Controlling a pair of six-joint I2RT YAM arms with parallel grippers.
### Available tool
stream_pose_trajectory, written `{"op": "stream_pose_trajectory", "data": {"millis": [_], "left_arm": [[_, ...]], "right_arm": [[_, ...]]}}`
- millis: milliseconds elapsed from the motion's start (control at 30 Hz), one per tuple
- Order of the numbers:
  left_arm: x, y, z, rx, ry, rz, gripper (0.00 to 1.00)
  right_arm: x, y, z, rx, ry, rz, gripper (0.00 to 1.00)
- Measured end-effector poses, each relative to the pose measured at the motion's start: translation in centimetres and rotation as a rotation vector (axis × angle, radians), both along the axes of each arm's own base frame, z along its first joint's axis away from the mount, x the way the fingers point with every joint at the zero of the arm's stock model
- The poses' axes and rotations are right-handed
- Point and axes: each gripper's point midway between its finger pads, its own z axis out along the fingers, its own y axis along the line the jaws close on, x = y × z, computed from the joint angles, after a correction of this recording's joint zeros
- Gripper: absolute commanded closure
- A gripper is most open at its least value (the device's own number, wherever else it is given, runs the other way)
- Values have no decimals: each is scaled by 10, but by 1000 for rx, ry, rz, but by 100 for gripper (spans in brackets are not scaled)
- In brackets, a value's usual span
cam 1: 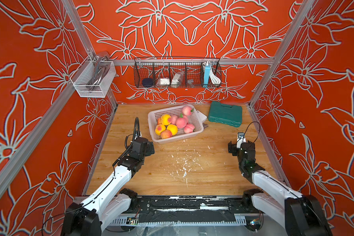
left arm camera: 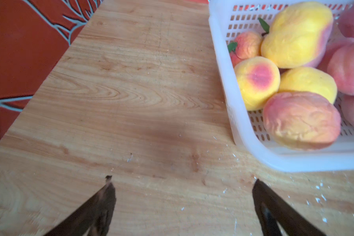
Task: Put the peaches into the basket
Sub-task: Reset both arms
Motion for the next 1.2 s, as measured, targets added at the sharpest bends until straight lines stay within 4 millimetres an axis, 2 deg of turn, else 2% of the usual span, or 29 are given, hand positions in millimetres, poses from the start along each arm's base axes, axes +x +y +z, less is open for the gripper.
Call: {"op": "stream_pose_trajectory", "data": {"millis": [100,267,400,567,733,900,1200], "left_arm": [[12,13,-7,13,2,37,2],[27,21,-14,75,-6,33,2],[30,39,-20,74,-50,80,2],[39,49,-33,97,-68,92,2],[44,52,-46,123,-92,78,2],[49,49,-57,131,-105,48,2],[55,47,-50,129,-143,29,1]], "right_arm": [[6,-2,-12,-2,20,-7,1],[14,-2,-13,4,-7,-10,1],[20,-4,-15,12,-25,-18,1],[26,-7,-26,15,-1,-27,1],[30,-9,-21,28,-23,-41,1],[34,-12,-25,40,-19,-58,1],[35,-18,-26,56,-21,-82,1]]}}
